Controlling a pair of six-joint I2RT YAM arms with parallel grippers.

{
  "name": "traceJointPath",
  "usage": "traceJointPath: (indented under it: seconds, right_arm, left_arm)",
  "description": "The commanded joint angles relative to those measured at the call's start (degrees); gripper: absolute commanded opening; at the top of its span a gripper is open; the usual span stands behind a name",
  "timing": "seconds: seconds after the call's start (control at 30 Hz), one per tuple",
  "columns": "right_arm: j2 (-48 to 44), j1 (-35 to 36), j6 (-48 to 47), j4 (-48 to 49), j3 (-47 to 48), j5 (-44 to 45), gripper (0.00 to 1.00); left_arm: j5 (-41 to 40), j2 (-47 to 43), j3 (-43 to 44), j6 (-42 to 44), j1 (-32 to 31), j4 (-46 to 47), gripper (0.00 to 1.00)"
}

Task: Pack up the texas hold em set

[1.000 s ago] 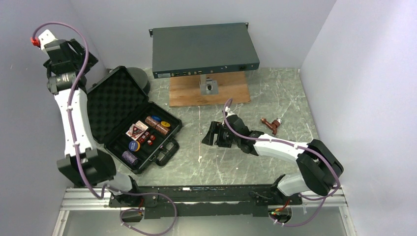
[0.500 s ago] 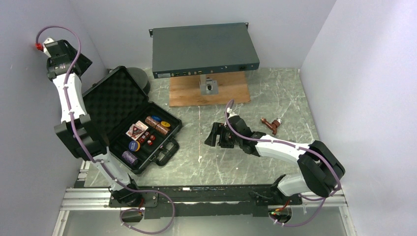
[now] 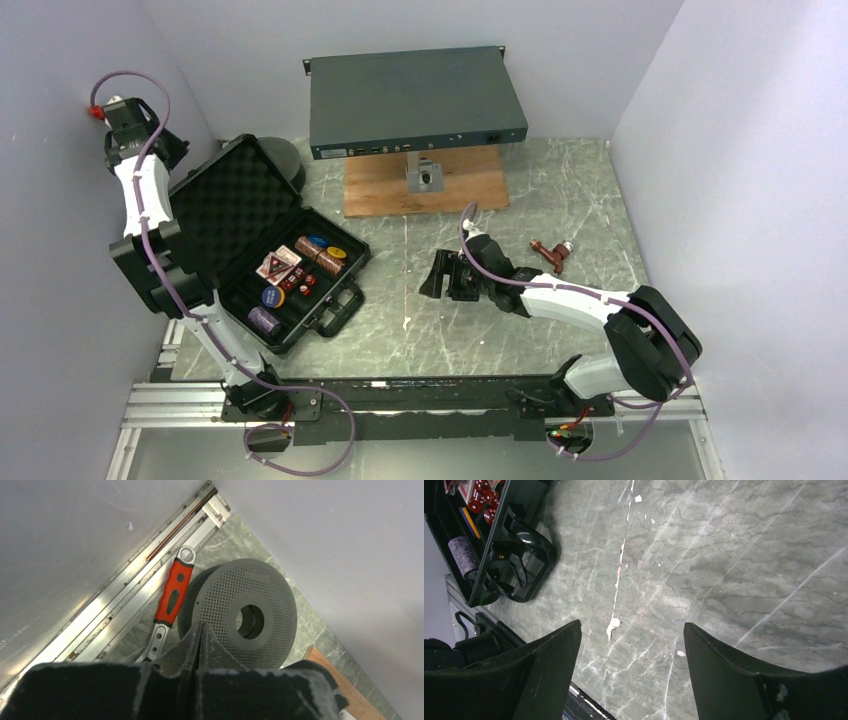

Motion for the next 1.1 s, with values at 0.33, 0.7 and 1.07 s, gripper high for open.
traceJointPath:
  seconds: [0.33, 0.7, 1.07]
  right_arm:
    - [-2.4, -0.4, -1.1, -0.7, 0.5, -0.2, 0.78]
    - [-4.1, -0.3, -1.3, -1.5, 0.0, 0.2, 0.78]
    - [-4.4, -0.3, -1.1, -1.7, -0.2, 0.8, 0.78]
  left_arm:
    - [-0.3, -6.0, -13.4, 1.1, -1.6, 1.0, 0.0]
    - [-2.5, -15.1, -19.1, 2.9, -5.7, 2.5, 0.0]
    - [1.7, -22.9, -25.8, -0.8, -6.0, 2.7, 0.0]
